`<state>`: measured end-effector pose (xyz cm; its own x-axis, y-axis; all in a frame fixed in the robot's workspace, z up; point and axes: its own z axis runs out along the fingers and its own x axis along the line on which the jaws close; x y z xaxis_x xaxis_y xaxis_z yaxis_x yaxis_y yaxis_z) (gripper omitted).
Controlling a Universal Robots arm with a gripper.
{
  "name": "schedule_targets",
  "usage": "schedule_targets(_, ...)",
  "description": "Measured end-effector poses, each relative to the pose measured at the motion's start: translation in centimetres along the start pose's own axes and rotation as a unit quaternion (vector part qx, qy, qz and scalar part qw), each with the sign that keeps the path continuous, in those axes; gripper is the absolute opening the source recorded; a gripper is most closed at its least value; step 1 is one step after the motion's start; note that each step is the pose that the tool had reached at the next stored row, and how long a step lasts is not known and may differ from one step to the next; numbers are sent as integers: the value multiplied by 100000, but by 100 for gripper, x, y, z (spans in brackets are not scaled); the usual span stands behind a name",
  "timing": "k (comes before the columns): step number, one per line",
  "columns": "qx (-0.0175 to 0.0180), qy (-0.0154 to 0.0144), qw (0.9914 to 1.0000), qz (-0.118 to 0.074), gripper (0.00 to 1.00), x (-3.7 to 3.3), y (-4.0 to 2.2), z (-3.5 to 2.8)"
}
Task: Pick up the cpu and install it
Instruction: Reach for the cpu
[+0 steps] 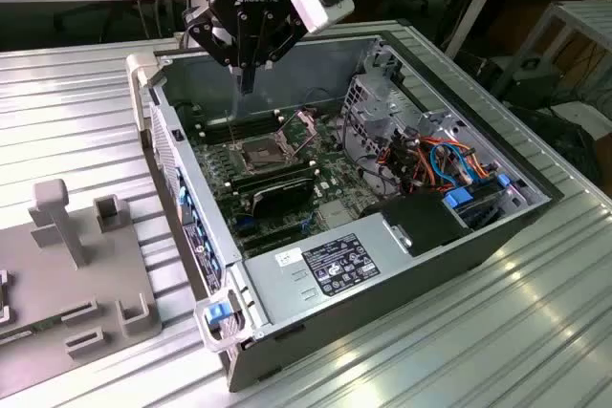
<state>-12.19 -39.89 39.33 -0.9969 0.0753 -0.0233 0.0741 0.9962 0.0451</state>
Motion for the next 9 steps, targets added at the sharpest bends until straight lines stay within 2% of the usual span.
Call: schedule_targets(9, 2, 0, 100000, 3, 11, 0, 0, 0)
